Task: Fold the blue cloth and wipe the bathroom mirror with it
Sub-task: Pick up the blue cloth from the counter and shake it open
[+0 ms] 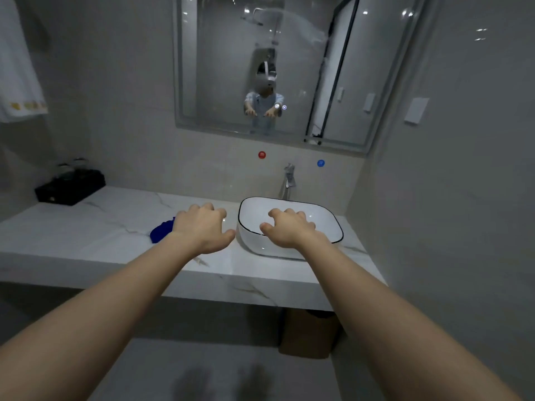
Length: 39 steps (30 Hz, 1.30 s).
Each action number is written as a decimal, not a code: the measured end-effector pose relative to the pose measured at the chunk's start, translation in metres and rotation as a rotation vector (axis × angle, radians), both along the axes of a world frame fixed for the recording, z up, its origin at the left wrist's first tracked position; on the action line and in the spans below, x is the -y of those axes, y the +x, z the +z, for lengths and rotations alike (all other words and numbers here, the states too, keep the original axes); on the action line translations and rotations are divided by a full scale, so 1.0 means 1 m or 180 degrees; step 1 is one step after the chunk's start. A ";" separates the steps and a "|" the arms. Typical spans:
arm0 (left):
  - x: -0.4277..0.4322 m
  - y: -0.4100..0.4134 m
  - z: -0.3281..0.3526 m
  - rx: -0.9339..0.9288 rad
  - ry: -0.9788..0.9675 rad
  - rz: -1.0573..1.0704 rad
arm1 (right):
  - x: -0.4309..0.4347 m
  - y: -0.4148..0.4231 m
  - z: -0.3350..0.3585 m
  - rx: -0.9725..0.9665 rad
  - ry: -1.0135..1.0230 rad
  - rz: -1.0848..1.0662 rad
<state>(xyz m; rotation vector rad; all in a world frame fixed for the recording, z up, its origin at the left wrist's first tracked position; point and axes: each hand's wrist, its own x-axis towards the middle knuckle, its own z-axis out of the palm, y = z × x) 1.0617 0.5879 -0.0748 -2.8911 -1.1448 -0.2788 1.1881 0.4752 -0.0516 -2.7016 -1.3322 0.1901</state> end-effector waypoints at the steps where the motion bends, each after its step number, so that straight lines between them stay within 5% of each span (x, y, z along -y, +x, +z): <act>1: -0.010 0.002 -0.002 -0.0004 -0.0015 0.0039 | -0.011 0.002 -0.002 -0.0019 -0.0015 0.0033; 17: -0.222 0.020 -0.030 -0.0256 -0.0148 0.0153 | -0.254 0.017 -0.042 -0.0156 -0.0205 0.0294; 39: -0.405 0.111 -0.159 -0.0661 -0.0977 0.0265 | -0.447 0.101 -0.181 -0.0768 -0.0986 0.0568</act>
